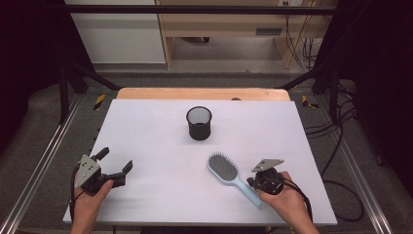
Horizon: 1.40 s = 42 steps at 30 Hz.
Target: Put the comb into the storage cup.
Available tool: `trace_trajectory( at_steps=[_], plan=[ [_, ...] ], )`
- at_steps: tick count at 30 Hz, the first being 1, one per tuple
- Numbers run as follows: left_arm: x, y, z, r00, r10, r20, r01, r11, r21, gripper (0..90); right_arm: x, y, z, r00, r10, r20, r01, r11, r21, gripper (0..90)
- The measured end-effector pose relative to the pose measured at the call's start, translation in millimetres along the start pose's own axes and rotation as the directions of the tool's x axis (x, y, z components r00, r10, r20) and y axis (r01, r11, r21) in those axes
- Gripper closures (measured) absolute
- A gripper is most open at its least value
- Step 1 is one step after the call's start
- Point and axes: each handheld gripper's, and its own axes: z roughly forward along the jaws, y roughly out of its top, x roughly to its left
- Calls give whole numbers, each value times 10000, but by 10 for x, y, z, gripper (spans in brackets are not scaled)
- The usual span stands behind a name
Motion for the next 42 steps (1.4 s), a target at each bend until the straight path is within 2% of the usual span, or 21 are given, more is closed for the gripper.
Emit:
trace_trajectory(
  at_steps=[2, 3, 4, 7, 8, 9, 10, 11, 12, 14, 18, 20, 22, 24, 28, 29, 35, 42],
  plan=[
    [2, 0, 0, 10000, 1, -7, -1, 10000, 4, 25, 9, 17, -25, 10000, 12, 2, -12, 9999, -105, 900],
    [4, -1, 1, 10000, -1, -22, 1, 10000, 11, 25, 44, 56, -65, 9999, -13, -130, 9, 9995, -316, 852],
    [4, -2, 2, 10000, -10, -21, 10, 10000, 17, 25, 44, 56, -65, 9999, -13, -130, 9, 9995, -316, 852],
    [2, -2, 3, 10000, 5, -14, -5, 10000, 15, 25, 112, 110, -86, 9995, -164, -259, 153, 9991, -402, 762],
    [1, -1, 3, 10000, 12, -12, -12, 10000, 16, 25, 146, 134, -85, 9992, -225, -342, 214, 9992, -342, 713],
    [-1, 0, 2, 10000, 11, 1, -11, 10000, 12, 25, 201, 167, -62, 9991, -254, -352, 243, 9993, -296, 601],
    [-2, 0, 1, 10000, 12, 10, -12, 10000, 11, 25, 201, 167, -62, 9991, -254, -352, 243, 9993, -296, 601],
    [0, 0, 0, 10000, 3, 8, -3, 10000, 5, 25, 236, 199, -27, 9984, -340, -443, 335, 9994, -115, 502],
    [2, 0, -1, 10000, 2, -3, -2, 10000, 7, 25, 249, 207, -11, 9986, -341, -400, 338, 9994, -76, 460],
    [3, -1, 0, 10000, -4, 4, 4, 10000, 10, 25, 259, 223, 13, 9985, -378, -390, 379, 9993, 22, 425],
    [4, -1, 1, 10000, -16, 11, 16, 10000, -3, 25, 266, 255, 106, 9993, -354, -151, 357, 9991, 229, 239],
    [3, -1, 3, 10000, -13, 29, 12, 10000, 3, 25, 274, 263, 140, 9994, -333, 14, 332, 9990, 304, 182],
    [4, -1, 4, 10000, -14, 31, 14, 10000, 7, 25, 276, 266, 154, 9996, -276, -4, 276, 9991, 311, 161],
    [4, -3, 5, 10000, -13, 38, 13, 10000, 27, 25, 278, 263, 194, 9999, -90, -134, 98, 9983, 572, 111],
    [4, -4, 9, 10000, -7, 60, 7, 10000, 35, 25, 275, 257, 225, 9998, -112, -173, 124, 9973, 717, 132],
    [2, -4, 10, 10000, 2, 53, -2, 10000, 36, 25, 270, 257, 240, 9996, -92, -257, 115, 9956, 926, 221],
    [0, -1, 6, 10000, 31, 53, -31, 10000, 33, 25, 265, 272, 271, 9993, 33, -378, 10, 9934, 1143, 424],
    [0, 1, 3, 10000, 46, 47, -47, 10000, 22, 25, 251, 283, 285, 9996, 78, -287, -41, 9917, 1286, 511]
  ],
)
